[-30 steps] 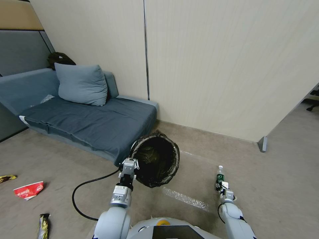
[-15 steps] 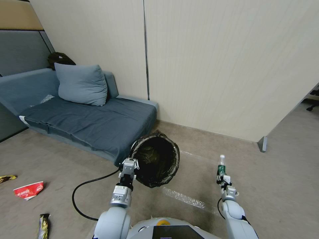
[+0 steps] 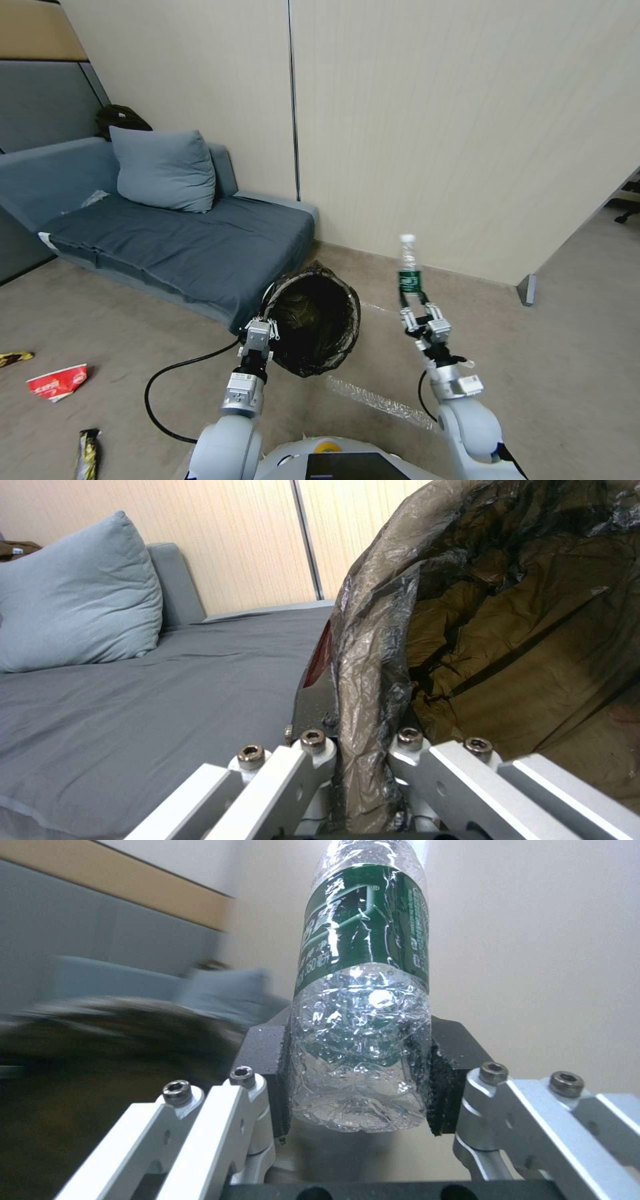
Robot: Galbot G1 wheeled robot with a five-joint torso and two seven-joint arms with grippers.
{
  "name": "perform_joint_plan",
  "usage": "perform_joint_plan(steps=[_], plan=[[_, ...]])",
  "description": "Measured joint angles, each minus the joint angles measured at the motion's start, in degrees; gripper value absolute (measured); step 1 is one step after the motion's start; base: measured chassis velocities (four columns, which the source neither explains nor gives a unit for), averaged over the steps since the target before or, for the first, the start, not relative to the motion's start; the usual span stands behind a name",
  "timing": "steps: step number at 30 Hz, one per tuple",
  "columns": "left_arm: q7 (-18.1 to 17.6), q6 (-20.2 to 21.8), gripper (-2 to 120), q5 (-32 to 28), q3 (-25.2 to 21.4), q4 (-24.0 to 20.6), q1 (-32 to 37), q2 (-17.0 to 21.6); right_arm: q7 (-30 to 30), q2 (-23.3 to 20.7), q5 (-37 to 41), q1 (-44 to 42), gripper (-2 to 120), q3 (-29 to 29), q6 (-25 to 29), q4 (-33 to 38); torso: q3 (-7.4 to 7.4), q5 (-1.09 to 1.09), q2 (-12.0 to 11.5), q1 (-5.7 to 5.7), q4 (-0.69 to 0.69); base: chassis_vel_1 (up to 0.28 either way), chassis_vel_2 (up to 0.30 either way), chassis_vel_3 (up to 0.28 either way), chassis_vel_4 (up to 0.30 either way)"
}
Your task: Pick up the trash bin, then pick up the garbage from the floor and place it into the trash bin.
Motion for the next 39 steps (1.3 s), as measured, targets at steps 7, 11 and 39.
perform_joint_plan(steps=[7,11,39], plan=[[0.00,0.00,1,0.00,0.00,0.00,0.00,0.00,-8.17,-1.23,-0.71,-2.66,36,-3.21,2.56,-0.31,0.00,0.00,0.00,0.00,-0.01,0.000,0.000,0.000,0.000],[0.00,0.00,1,0.00,0.00,0.00,0.00,0.00,-8.39,-0.70,-2.58,-2.86,36,-5.04,3.61,-2.48,0.00,0.02,0.00,0.00,-0.01,0.000,0.000,0.000,0.000],[0.00,0.00,1,0.00,0.00,0.00,0.00,0.00,-4.56,2.10,-6.31,2.82,36,-8.16,2.46,-14.27,0.00,0.00,0.00,0.00,-0.01,0.000,0.000,0.000,0.000]])
